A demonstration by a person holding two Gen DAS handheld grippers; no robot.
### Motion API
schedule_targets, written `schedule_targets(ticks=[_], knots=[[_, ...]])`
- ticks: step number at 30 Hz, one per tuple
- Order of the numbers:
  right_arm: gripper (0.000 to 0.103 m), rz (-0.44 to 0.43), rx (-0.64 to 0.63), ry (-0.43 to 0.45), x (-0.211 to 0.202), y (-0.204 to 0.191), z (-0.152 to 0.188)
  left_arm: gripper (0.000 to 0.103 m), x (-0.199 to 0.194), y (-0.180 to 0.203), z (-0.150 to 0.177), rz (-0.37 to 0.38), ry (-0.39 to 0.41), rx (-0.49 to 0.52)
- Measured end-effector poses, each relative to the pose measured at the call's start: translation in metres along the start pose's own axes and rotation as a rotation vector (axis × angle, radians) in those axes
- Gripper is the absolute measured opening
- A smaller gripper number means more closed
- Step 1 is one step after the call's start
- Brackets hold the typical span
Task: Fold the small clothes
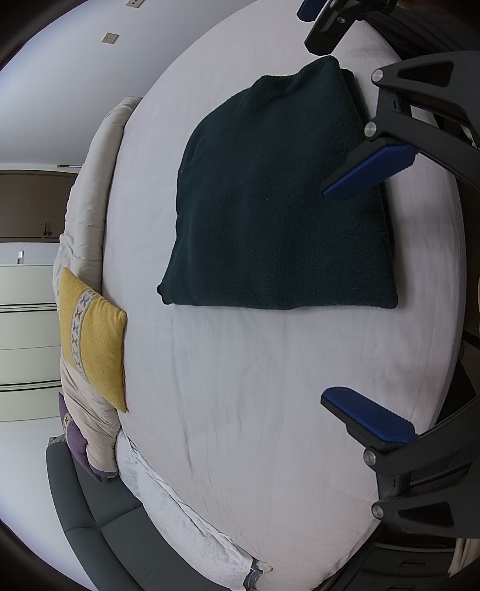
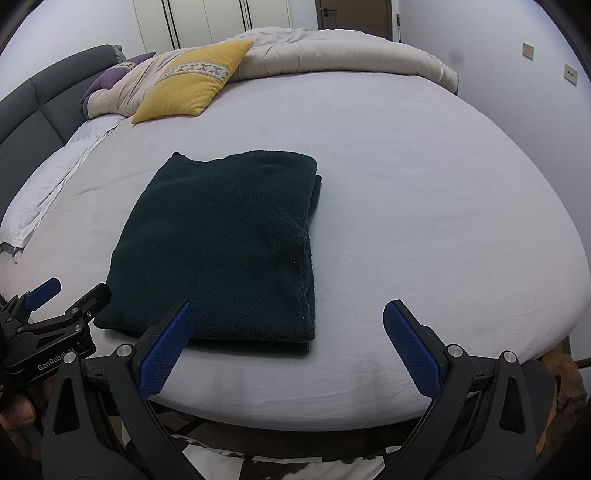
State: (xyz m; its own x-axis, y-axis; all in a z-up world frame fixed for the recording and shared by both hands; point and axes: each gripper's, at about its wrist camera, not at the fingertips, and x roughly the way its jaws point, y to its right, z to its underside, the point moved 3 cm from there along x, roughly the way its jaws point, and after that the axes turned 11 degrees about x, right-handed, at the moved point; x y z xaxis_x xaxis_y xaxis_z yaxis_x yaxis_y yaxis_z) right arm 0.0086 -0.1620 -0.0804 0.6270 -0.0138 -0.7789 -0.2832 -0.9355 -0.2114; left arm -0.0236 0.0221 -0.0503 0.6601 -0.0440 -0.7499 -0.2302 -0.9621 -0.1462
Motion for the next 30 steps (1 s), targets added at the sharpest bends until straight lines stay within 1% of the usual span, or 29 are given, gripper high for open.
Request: schedule_targets(ticks=[30], knots=[[0.103,-0.006,-0.01,-0.004,-0.0011,-0.0024,0.0058,0.103,0.0003,-0.001,0.0024,0.003,-0.003,-0.001]])
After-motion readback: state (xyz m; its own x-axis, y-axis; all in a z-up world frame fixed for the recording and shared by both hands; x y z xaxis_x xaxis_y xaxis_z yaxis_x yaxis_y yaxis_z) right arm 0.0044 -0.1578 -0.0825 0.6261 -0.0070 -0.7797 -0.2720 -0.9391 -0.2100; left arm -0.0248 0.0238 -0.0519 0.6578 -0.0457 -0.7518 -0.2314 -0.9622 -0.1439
